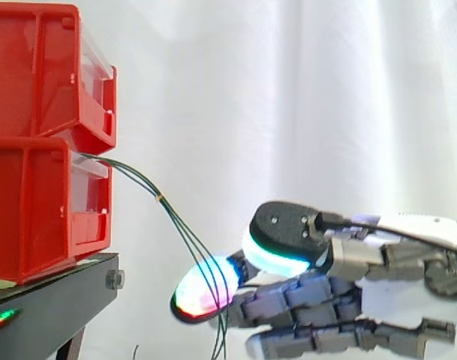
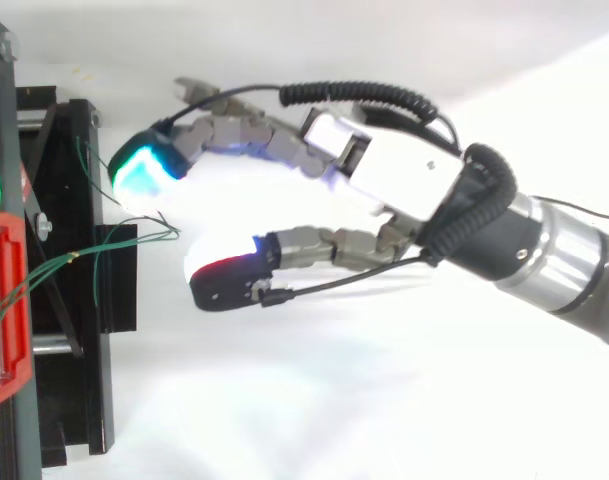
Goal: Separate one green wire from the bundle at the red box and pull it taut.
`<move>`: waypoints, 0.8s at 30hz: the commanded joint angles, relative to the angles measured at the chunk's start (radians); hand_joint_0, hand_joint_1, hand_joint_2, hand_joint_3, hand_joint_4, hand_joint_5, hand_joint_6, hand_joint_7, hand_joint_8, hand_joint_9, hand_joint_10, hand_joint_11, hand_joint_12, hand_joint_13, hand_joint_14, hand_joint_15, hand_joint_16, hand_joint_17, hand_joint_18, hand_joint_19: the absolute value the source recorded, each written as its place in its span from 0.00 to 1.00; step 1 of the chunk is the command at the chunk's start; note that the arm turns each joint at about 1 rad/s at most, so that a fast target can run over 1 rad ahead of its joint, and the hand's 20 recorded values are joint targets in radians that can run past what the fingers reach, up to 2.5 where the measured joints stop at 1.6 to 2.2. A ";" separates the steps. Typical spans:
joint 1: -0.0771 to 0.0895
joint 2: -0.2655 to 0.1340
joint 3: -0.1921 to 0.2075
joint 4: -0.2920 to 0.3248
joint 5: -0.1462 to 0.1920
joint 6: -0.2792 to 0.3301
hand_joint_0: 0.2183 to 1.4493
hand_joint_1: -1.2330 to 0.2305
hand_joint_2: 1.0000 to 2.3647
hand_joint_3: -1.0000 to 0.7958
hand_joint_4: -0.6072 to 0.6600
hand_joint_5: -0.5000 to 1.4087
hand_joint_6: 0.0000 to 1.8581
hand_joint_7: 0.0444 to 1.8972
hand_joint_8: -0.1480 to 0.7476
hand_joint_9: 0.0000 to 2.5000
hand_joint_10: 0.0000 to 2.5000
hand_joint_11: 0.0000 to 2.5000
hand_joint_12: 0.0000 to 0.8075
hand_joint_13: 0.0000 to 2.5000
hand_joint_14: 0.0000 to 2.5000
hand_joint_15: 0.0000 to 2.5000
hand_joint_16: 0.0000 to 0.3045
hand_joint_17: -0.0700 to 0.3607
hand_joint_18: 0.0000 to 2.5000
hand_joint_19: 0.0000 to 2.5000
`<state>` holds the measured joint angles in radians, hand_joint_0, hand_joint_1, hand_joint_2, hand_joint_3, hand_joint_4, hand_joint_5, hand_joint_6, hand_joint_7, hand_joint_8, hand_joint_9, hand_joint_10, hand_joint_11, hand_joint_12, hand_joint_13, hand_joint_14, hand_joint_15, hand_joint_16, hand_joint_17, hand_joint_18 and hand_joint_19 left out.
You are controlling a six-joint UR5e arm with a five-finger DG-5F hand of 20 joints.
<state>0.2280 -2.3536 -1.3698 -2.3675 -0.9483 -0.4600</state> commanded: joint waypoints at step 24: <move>0.008 -0.039 0.092 -0.010 -0.001 0.060 0.25 0.48 0.00 0.31 0.71 0.15 0.27 0.39 0.51 0.15 0.00 0.05 0.45 0.10 0.00 0.00 0.18 0.45 0.14 0.07</move>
<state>0.2367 -2.3932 -1.2930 -2.3727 -0.9503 -0.4013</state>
